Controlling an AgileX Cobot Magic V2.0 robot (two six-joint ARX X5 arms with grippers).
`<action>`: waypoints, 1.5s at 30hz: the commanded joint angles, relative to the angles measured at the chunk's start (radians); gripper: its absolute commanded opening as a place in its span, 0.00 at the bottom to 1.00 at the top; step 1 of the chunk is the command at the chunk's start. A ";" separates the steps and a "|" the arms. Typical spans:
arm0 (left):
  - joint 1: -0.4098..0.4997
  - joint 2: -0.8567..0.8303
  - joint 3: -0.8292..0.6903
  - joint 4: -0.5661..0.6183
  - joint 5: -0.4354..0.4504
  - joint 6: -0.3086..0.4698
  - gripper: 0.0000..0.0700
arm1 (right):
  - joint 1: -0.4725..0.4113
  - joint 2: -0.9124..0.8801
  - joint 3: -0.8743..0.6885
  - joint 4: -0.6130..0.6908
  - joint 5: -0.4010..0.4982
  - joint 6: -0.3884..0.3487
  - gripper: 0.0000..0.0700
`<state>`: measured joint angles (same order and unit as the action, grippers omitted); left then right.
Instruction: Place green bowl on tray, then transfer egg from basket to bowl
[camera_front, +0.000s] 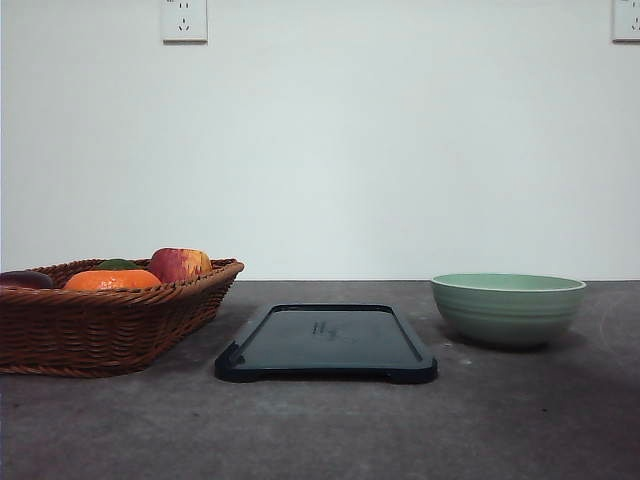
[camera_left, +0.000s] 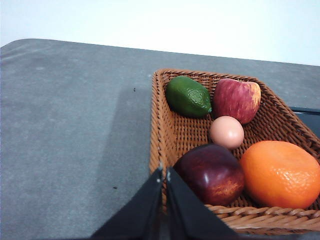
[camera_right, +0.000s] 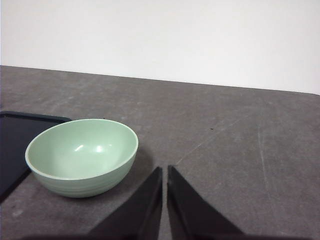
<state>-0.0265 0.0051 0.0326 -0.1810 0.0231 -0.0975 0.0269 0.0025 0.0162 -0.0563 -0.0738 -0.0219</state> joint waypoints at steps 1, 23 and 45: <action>0.001 -0.002 -0.019 -0.006 -0.004 -0.003 0.00 | 0.003 0.001 -0.005 0.016 0.002 0.013 0.01; 0.000 -0.002 -0.016 0.173 0.068 -0.616 0.00 | 0.004 0.001 -0.003 0.102 -0.019 0.693 0.01; 0.000 0.224 0.402 0.025 0.060 -0.396 0.00 | 0.004 0.186 0.273 0.067 -0.140 0.554 0.01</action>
<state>-0.0265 0.2108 0.4038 -0.1581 0.0795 -0.5266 0.0277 0.1703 0.2676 0.0097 -0.2047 0.5949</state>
